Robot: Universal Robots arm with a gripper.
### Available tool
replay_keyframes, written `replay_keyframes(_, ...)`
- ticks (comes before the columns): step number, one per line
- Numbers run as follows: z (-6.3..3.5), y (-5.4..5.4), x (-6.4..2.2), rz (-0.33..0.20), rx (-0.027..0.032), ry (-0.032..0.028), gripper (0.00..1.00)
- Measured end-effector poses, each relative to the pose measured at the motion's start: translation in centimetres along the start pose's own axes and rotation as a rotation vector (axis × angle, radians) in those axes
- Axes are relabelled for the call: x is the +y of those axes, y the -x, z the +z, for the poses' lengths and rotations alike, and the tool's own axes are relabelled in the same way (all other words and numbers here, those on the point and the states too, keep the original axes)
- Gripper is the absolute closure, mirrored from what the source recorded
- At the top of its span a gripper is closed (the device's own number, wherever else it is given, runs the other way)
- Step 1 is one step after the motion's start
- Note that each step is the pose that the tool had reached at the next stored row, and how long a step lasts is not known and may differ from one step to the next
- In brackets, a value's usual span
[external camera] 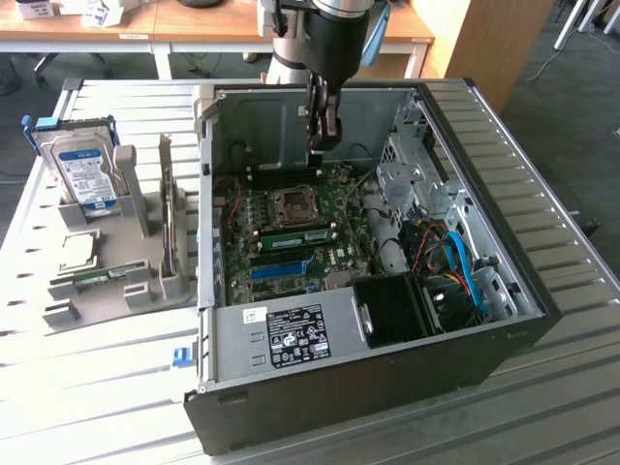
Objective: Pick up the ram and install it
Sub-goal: 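Press down the ram until it locks into place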
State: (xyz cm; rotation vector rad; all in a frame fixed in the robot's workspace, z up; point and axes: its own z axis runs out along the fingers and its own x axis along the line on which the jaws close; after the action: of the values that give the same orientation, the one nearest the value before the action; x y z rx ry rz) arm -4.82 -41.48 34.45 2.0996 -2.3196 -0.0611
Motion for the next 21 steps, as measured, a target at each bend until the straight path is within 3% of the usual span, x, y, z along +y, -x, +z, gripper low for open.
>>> replay_keyframes(21, 0.01, 0.0, 0.0, 0.268, -0.01, -0.0046, 0.89)
